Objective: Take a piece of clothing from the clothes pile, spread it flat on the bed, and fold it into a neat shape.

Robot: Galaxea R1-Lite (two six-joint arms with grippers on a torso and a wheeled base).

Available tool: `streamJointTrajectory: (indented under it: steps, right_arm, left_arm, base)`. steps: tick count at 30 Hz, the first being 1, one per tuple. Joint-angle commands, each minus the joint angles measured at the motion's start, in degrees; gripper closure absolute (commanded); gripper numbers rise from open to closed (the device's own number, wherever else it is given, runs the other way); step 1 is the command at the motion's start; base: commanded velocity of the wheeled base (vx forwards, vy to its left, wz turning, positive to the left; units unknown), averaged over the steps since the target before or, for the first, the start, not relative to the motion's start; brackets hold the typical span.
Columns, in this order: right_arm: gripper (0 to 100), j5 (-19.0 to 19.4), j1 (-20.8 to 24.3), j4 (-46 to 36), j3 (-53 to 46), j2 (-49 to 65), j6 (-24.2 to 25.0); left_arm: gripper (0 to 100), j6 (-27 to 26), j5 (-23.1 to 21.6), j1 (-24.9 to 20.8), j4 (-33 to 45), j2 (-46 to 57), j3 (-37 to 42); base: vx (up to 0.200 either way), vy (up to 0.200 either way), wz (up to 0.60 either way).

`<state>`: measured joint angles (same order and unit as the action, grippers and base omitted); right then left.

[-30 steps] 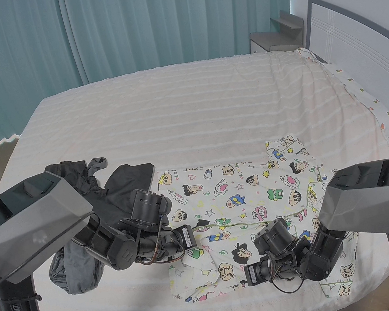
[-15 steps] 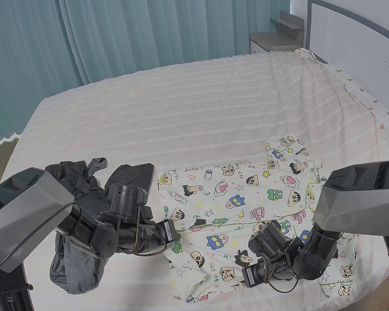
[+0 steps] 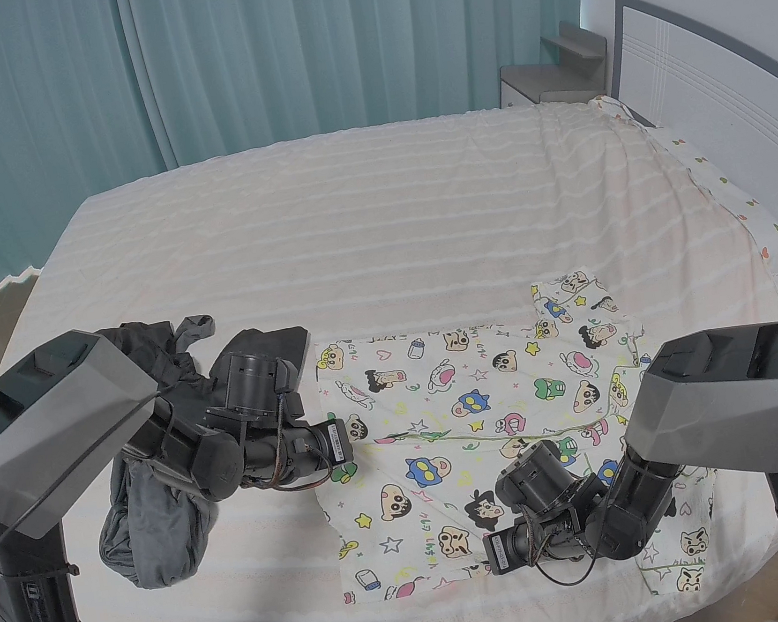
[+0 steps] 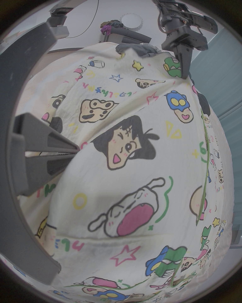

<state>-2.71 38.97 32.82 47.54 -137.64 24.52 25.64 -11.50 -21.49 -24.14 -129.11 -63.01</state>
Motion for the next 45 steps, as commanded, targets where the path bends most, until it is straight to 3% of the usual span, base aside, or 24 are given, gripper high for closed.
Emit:
streamJointTrajectory:
  steps: [1, 8, 9, 21, 26, 28, 30, 31, 35, 39, 44, 45]
  right_arm:
    - [100, -0.02, 0.05, 0.05, 0.01, -0.26, 0.01]
    - [100, -0.02, 0.05, -0.03, 0.01, -0.26, 0.01]
    - [100, -0.02, 0.05, -0.03, 0.01, -0.26, 0.01]
    - [100, 0.07, 0.31, 0.67, -0.52, 0.36, 0.71]
    - [100, 0.86, -0.3, 0.58, -5.09, 10.03, 1.85]
    - [100, 0.77, -0.39, 0.67, -8.34, 14.86, 1.76]
    - [100, 0.77, -0.39, 0.67, -8.34, 14.86, 1.76]
    - [100, 0.86, -0.92, 0.85, -13.35, 22.24, 2.03]
    - [100, 2.62, -3.55, 1.64, -18.63, 32.7, 2.47]
    - [100, 6.05, -7.07, 2.78, -21.97, 39.38, 3.87]
    - [100, 10.97, -18.14, 6.03, -28.73, 45.01, 4.49]
    - [0, 12.81, -20.08, 7.26, -29.97, 45.36, 4.49]
  left_arm:
    - [100, -2.52, 1.56, 0.05, -0.03, -3.08, -1.59]
    - [100, -2.52, 2.0, -0.39, -0.21, -3.96, -2.9]
    - [0, -2.52, 2.09, -0.48, -0.21, -3.96, -3.08]
    - [0, -1.82, 6.13, 0.22, 0.23, -3.25, -3.08]
    - [0, 4.25, 4.82, 2.6, 4.54, 2.02, -3.08]
    - [0, 8.99, 1.56, 3.3, 7.0, 4.83, -2.11]
    - [0, 8.99, 1.56, 3.3, 7.0, 4.83, -2.11]
    - [0, 15.58, -3.89, 4.35, 6.82, 8.96, 2.19]
    - [0, 16.46, -8.37, 4.7, 6.12, 15.2, 10.72]
    - [0, 16.73, -9.51, 4.18, 2.52, 19.77, 18.63]
    - [0, 18.13, -9.51, 1.63, -6.01, 25.31, 32.52]
    - [0, 19.36, -9.51, 1.19, -7.42, 25.93, 34.1]
  base:
    - [0.0, 0.0, 0.0]
    - [0.0, 0.0, 0.0]
    - [0.0, 0.0, 0.0]
    - [0.0, 0.0, 0.0]
    - [0.0, 0.0, 0.0]
    - [0.0, 0.0, 0.0]
    - [0.0, 0.0, 0.0]
    - [0.0, 0.0, 0.0]
    - [0.0, 0.0, 0.0]
    - [0.0, 0.0, 0.0]
    - [0.0, 0.0, 0.0]
    - [-0.2, 0.0, 0.0]
